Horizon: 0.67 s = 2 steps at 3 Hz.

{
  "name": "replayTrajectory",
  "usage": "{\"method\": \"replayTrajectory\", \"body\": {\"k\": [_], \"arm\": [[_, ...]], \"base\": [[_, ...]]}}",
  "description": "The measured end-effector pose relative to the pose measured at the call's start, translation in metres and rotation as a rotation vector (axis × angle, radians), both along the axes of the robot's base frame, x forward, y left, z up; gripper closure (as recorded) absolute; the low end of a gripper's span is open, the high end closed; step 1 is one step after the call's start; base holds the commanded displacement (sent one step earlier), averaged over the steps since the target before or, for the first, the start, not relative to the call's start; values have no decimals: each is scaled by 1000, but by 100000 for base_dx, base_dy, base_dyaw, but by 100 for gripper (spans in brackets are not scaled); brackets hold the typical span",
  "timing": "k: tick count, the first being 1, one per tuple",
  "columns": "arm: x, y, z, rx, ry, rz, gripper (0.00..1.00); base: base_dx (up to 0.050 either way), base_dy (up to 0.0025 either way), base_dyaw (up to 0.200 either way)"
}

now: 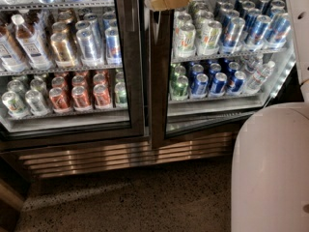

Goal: Open right fridge door

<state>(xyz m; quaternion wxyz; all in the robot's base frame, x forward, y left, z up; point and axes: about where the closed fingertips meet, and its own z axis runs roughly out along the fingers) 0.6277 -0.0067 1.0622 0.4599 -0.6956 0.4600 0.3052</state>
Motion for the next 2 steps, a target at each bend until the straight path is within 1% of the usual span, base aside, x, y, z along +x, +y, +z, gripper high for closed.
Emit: {"method": "replayTrajectory", "body": {"k": [1, 2], "arm": [[0, 0, 0, 0, 0, 0, 100], [0, 0, 0, 0, 0, 0, 100]], "base": [[1, -2, -19579], [0, 0, 0]]}}
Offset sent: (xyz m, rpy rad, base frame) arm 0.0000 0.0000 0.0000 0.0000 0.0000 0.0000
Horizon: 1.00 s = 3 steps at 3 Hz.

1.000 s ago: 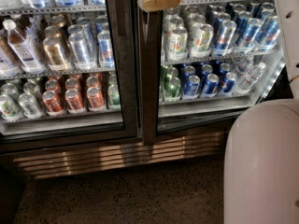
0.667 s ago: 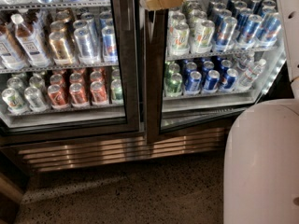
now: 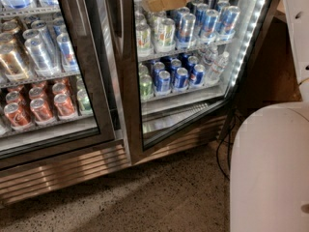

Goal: Open right fridge door

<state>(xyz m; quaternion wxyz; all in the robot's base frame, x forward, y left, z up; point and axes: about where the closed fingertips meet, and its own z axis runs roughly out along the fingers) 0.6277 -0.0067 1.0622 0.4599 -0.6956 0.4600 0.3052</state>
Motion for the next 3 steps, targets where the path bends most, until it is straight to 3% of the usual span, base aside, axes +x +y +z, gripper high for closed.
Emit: {"method": "replayTrajectory", "body": {"k": [1, 2, 3], "arm": [[0, 0, 0, 0, 0, 0, 81], [0, 0, 0, 0, 0, 0, 7], [0, 0, 0, 0, 0, 0, 7]], "base": [[0, 0, 0], [-3639, 248, -13594], [0, 0, 0]]}}
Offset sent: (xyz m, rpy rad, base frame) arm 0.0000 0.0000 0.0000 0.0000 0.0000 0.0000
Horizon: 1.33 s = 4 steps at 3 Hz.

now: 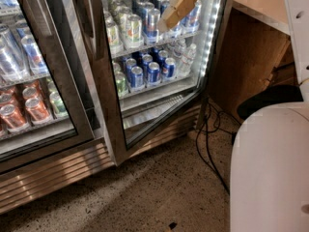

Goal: Open right fridge door

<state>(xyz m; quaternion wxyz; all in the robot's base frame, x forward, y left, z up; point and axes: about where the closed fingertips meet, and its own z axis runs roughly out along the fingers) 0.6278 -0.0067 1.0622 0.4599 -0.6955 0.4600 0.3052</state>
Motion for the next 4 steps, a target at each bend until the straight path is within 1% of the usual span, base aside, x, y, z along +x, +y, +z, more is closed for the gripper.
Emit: {"method": "replayTrajectory", "body": {"k": [1, 2, 3, 4], "arm": [[0, 0, 0, 0, 0, 0, 0], [-7, -4, 4, -18, 2, -14, 0], [-36, -26, 20, -45, 0, -63, 0], [-86, -39, 37, -72, 5, -98, 0]], "base": [[0, 0, 0], [0, 0, 0], [0, 0, 0], [0, 0, 0]]}}
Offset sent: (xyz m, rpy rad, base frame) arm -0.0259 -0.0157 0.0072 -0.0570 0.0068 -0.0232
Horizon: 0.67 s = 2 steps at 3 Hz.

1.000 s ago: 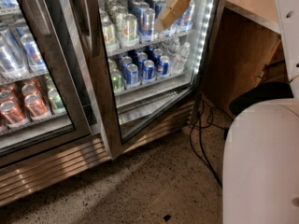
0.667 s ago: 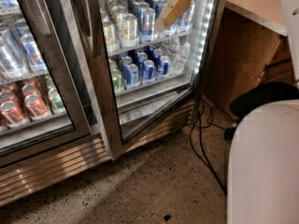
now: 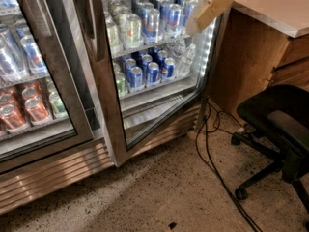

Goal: Open right fridge door

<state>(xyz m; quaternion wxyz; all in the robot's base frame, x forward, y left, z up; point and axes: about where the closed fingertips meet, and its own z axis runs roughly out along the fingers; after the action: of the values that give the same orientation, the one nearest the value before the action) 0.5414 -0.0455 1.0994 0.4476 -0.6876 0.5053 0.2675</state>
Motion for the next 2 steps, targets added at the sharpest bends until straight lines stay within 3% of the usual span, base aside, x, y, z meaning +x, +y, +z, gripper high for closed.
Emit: {"method": "replayTrajectory", "body": {"k": [1, 2], "arm": [[-47, 15, -6, -1, 51, 37, 0], [-44, 19, -10, -2, 58, 38, 0]], "base": [[0, 0, 0], [-4354, 235, -9948]]}}
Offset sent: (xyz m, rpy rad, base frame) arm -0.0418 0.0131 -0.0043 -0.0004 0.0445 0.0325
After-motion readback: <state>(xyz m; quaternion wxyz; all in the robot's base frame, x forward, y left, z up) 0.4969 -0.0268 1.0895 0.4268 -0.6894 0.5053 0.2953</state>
